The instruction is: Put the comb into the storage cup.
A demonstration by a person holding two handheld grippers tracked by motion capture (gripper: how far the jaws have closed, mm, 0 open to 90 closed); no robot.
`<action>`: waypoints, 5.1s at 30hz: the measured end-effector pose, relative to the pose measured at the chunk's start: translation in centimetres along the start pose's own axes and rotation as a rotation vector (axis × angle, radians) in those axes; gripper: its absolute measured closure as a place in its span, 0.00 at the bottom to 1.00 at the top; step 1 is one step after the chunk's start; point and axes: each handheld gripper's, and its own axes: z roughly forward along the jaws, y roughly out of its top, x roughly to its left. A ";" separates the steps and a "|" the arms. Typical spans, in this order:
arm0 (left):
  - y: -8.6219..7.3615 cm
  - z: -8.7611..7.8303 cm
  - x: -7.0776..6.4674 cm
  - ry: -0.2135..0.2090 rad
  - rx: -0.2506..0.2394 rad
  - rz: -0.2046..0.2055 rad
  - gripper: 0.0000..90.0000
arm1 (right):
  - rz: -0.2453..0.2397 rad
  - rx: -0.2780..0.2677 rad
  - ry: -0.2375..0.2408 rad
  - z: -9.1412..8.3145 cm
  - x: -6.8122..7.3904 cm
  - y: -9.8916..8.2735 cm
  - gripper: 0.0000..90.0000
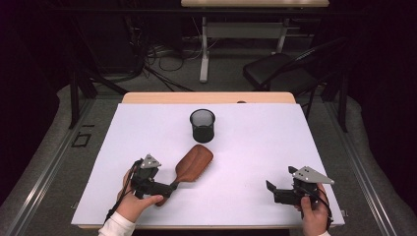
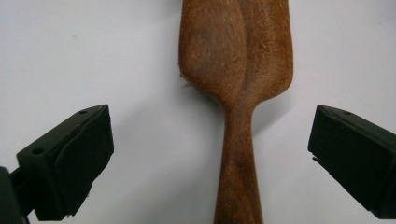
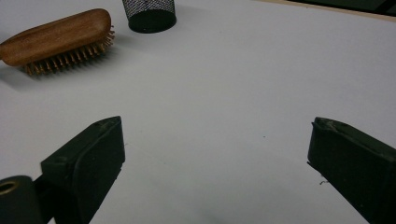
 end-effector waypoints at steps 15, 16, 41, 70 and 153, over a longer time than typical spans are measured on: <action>1.4 0.7 -0.9 -0.035 0.024 0.017 0.00 | 0.000 0.009 -0.001 0.1 0.1 0.0 0.04; 1.6 0.7 -0.9 -0.039 0.032 0.022 0.00 | -0.001 0.008 0.000 0.1 0.1 0.0 0.04; 3.2 1.5 -1.0 -0.052 0.171 0.069 0.01 | -0.002 0.011 -0.002 0.1 0.1 -0.1 0.04; 3.9 2.6 -1.0 -0.036 0.309 0.062 0.04 | -0.007 0.014 -0.001 0.1 0.2 -0.1 0.04; 3.4 4.5 -1.1 -0.047 0.413 0.011 0.77 | -0.014 0.027 -0.001 0.2 0.1 -0.1 0.05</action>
